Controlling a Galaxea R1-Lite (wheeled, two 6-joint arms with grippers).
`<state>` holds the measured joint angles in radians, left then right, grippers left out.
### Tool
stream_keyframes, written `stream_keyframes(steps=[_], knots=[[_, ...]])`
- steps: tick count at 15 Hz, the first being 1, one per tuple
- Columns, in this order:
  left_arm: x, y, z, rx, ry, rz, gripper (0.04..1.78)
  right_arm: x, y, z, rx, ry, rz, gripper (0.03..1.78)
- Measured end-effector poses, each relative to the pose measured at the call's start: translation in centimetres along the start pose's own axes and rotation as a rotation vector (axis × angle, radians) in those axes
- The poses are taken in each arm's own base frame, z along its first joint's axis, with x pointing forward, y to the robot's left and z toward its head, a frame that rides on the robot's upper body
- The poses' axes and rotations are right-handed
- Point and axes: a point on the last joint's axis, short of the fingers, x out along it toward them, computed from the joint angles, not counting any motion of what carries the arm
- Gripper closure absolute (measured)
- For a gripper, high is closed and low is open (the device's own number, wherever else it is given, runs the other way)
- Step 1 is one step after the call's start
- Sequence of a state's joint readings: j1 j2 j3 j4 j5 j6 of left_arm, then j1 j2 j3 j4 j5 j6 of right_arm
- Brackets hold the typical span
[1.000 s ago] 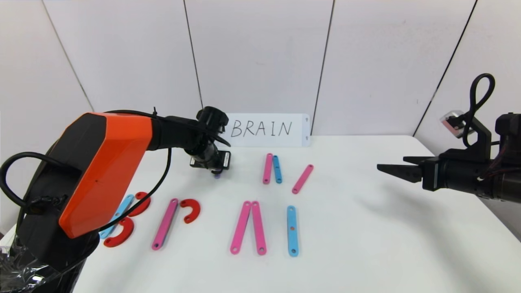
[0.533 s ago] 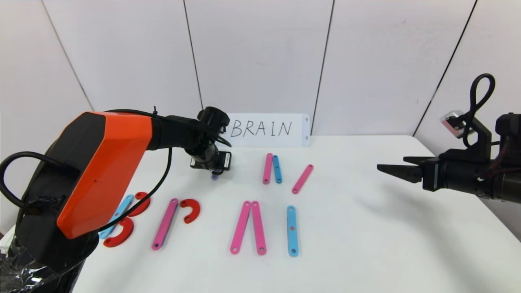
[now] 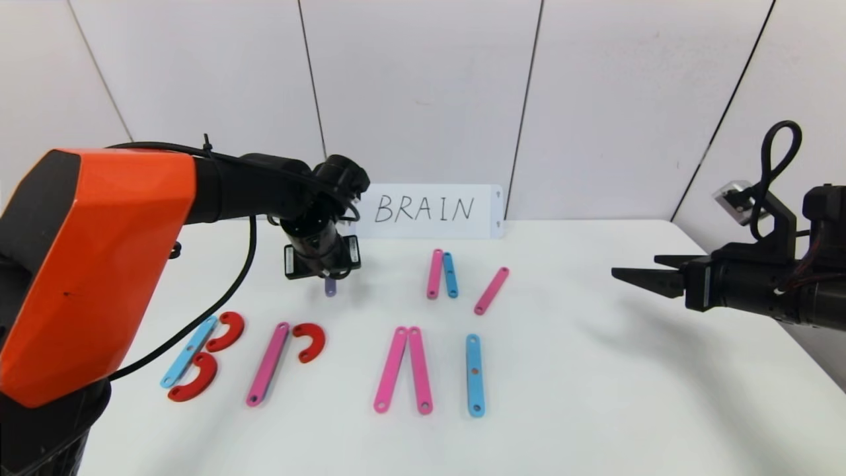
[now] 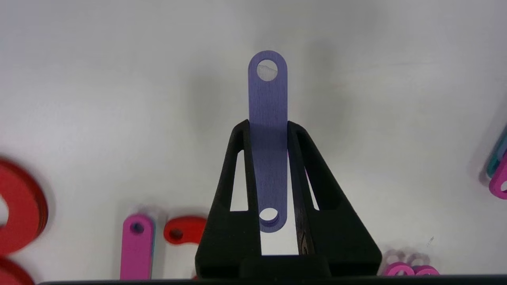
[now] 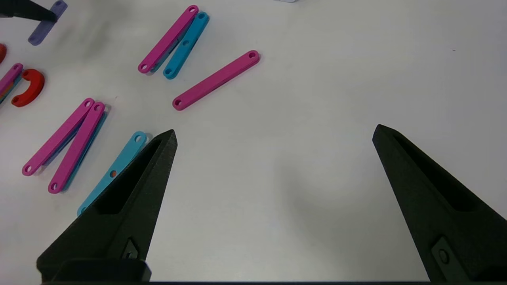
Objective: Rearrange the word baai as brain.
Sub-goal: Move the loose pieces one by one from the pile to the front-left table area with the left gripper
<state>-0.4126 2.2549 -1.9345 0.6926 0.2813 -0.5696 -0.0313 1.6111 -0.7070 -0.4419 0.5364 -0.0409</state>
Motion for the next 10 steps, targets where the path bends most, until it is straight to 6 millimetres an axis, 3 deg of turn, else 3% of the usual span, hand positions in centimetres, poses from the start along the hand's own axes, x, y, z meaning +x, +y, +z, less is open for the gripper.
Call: stream_keyframes(steps=[3,10], knots=[[-1.9,0.3,-2.3,-0.079,0.041,0.096,1.54,0.0,0.0,0.0,0.000,0.000,0.001,0.08],[-6.7,1.3,-6.8,-0.167,0.089,0.102,1.54,-0.1,0.1,0.0,0.002,0.000,0.002,0.08]])
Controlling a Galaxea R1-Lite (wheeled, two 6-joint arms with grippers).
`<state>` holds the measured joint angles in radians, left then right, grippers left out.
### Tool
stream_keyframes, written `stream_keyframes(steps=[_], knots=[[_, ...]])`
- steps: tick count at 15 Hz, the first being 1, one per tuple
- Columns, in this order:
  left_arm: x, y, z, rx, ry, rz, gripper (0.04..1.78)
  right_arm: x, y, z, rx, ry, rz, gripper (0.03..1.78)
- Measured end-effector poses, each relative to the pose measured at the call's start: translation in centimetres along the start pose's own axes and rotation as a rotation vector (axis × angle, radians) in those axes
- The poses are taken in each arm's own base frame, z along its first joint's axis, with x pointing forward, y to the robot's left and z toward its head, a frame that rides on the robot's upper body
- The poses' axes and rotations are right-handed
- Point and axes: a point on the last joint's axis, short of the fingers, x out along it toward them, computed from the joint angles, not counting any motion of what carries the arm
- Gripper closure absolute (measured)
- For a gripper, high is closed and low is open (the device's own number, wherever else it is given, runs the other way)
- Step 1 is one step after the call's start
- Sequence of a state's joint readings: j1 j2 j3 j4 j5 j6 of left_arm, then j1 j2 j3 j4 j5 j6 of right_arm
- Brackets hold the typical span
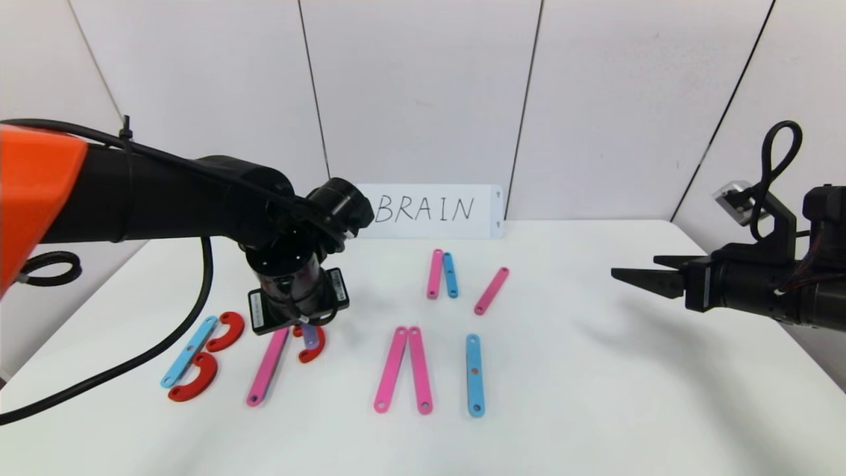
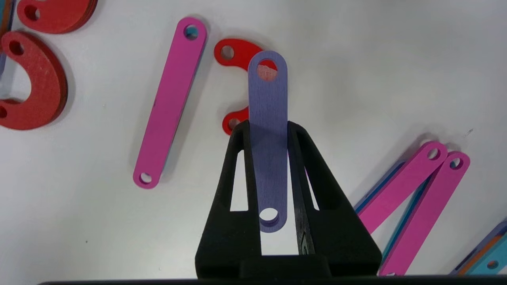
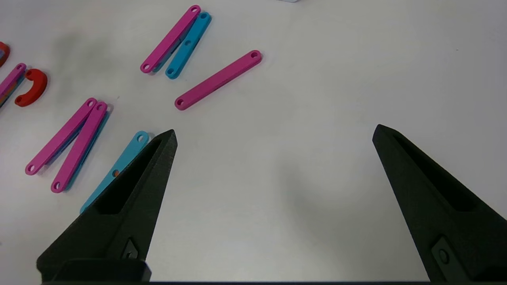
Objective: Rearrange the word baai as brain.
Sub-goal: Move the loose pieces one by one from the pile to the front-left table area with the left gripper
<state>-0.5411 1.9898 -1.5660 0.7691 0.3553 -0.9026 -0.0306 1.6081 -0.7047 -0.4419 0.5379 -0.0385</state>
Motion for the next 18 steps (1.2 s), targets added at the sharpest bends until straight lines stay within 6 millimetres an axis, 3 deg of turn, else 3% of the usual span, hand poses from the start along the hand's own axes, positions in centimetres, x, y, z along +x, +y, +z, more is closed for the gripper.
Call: stream_keyframes(steps=[6,18], knots=[[-0.1,1.8,-3.0,-0.040,0.049,0.042,1.54,-0.1,0.0,0.0,-0.001,-0.002,0.000,0.08],[2.8,2.5,-5.6,-0.036,0.085,0.049,1.54,0.1,0.0,-0.1,0.001,0.004,0.003,0.08]])
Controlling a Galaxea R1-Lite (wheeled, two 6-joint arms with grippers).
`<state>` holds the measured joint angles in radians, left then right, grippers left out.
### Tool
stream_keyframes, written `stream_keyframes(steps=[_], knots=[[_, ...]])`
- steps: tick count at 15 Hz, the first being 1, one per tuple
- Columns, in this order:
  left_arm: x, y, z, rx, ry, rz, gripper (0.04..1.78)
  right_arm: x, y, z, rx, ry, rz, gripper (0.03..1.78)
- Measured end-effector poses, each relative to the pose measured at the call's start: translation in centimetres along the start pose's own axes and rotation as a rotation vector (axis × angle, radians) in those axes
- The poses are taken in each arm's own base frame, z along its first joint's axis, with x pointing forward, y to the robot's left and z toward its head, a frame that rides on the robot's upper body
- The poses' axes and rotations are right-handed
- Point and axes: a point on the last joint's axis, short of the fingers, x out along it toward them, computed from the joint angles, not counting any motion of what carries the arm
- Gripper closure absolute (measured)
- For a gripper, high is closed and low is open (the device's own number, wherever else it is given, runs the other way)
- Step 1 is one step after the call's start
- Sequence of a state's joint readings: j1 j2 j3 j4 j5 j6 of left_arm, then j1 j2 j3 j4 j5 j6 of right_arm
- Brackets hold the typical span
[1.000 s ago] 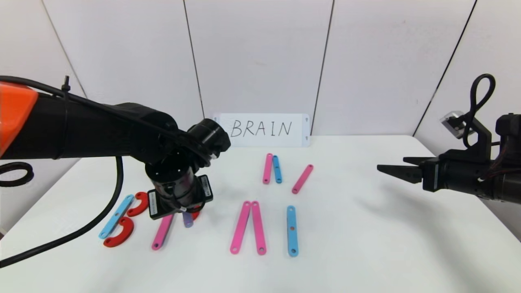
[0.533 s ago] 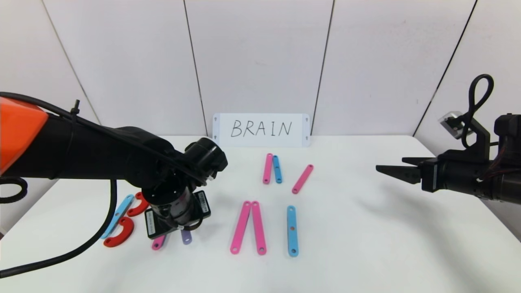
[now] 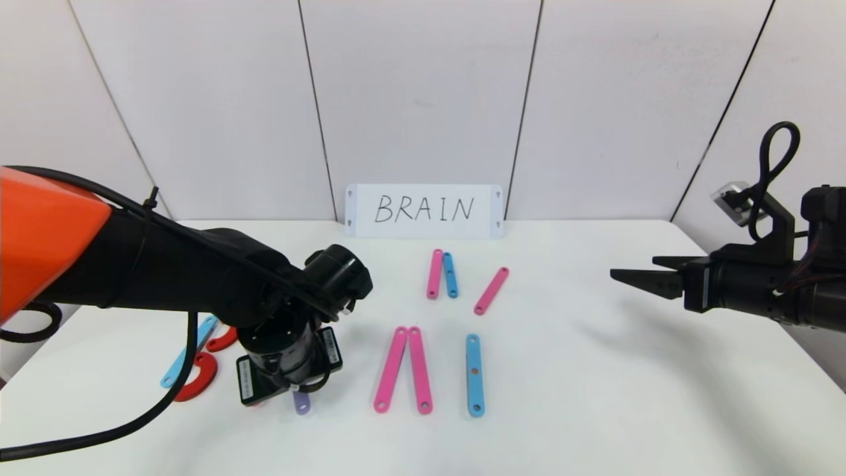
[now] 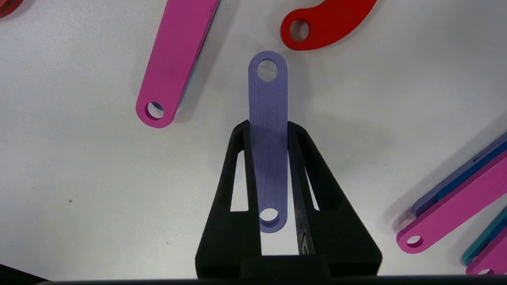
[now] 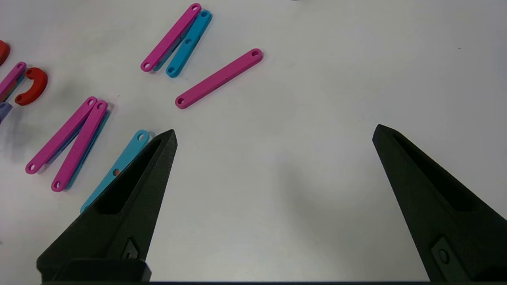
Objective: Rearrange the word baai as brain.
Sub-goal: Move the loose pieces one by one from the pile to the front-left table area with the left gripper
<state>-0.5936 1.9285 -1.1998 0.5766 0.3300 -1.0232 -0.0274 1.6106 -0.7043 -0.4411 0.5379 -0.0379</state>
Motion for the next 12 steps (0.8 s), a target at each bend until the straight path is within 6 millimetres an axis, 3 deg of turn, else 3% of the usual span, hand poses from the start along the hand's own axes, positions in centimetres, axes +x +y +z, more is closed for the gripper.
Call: stream_keyframes(steps=[12], knots=[[1.01,0.36,0.81,-0.011,0.000,0.031,1.54,-0.01,0.01,0.00,0.000,0.000,0.000,0.08]])
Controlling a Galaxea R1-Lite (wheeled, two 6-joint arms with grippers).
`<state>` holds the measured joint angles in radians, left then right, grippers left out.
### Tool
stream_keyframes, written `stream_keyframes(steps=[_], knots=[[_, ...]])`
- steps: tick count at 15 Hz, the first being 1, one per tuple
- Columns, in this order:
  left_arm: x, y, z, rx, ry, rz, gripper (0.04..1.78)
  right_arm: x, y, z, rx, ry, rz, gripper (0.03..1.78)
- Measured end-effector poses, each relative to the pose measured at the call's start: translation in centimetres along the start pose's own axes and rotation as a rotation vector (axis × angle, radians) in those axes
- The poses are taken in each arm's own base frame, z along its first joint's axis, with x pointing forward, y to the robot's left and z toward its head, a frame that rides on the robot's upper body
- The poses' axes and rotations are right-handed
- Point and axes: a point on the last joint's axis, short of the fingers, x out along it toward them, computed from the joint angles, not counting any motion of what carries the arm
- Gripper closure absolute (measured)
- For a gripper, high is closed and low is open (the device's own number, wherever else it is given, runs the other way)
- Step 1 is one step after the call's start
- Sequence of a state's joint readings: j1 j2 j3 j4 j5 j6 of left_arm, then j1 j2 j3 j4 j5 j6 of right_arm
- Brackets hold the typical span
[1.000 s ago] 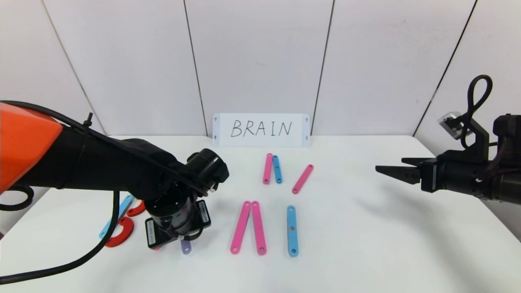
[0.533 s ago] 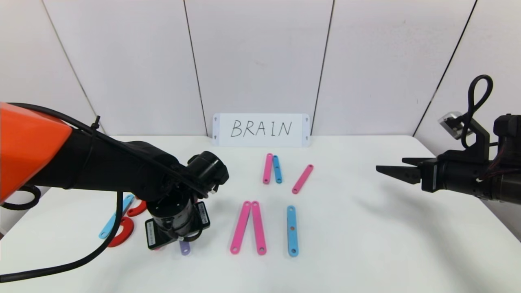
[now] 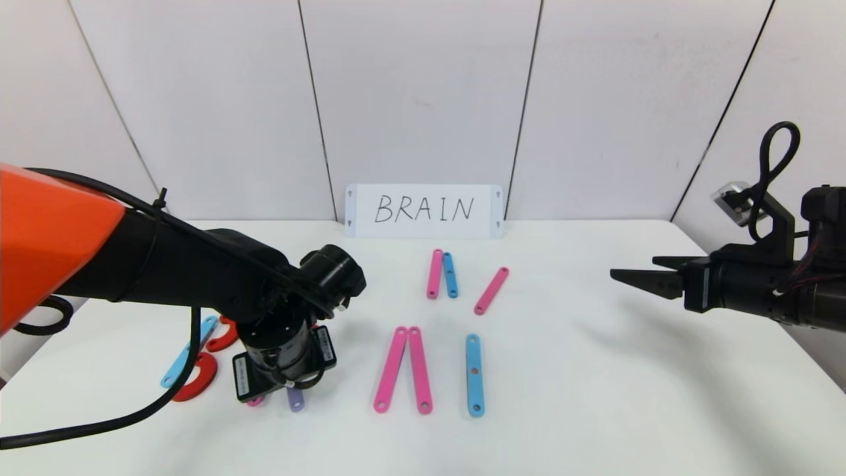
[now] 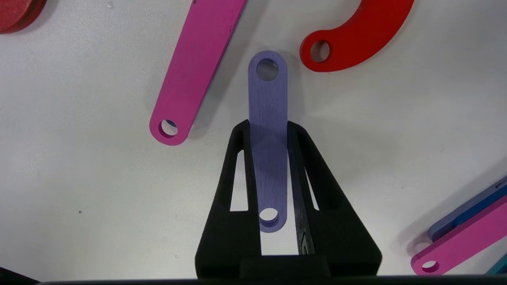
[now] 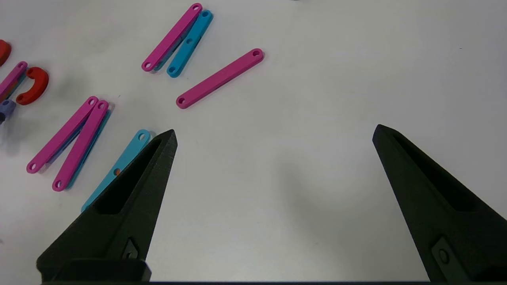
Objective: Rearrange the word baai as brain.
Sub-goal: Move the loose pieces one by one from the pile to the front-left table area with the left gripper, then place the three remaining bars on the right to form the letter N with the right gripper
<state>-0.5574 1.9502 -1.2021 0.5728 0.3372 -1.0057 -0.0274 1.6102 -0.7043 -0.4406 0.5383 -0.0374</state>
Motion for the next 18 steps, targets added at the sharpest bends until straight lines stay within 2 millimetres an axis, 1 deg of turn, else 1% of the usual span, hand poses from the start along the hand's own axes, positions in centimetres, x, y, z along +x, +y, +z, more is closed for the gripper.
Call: stream_keyframes(steps=[2,3,5,6,8,10,12,14,18], knots=[[0.1,0.0,0.1,-0.003,0.000,0.001,1.50,0.0,0.0,0.0,0.000,0.000,0.000,0.08],[0.1,0.0,0.1,-0.004,0.001,0.001,1.44,0.0,0.0,0.0,0.000,0.001,0.000,0.08],[0.1,0.0,0.1,-0.003,0.002,-0.001,1.25,0.0,0.0,0.0,0.000,0.000,0.000,0.08],[0.1,0.0,0.1,-0.001,0.003,-0.002,1.11,0.0,0.0,0.0,0.000,0.000,0.000,0.08],[0.0,-0.1,0.0,0.000,0.005,-0.008,0.75,0.0,0.0,0.0,0.000,0.000,0.000,0.08],[-0.2,-0.3,-0.1,0.006,0.002,-0.017,0.43,0.0,0.0,0.0,0.000,0.000,0.000,0.08],[-0.9,-0.6,-0.2,0.014,-0.006,-0.039,0.22,0.0,0.0,0.0,0.000,0.000,0.000,0.08],[-1.6,-0.8,-0.2,0.024,-0.019,-0.060,0.10,0.0,0.0,0.0,0.000,0.000,-0.001,0.08],[-3.2,-0.6,0.7,0.101,-0.054,-0.096,0.08,-0.1,0.0,0.0,-0.001,-0.001,-0.001,0.08]])
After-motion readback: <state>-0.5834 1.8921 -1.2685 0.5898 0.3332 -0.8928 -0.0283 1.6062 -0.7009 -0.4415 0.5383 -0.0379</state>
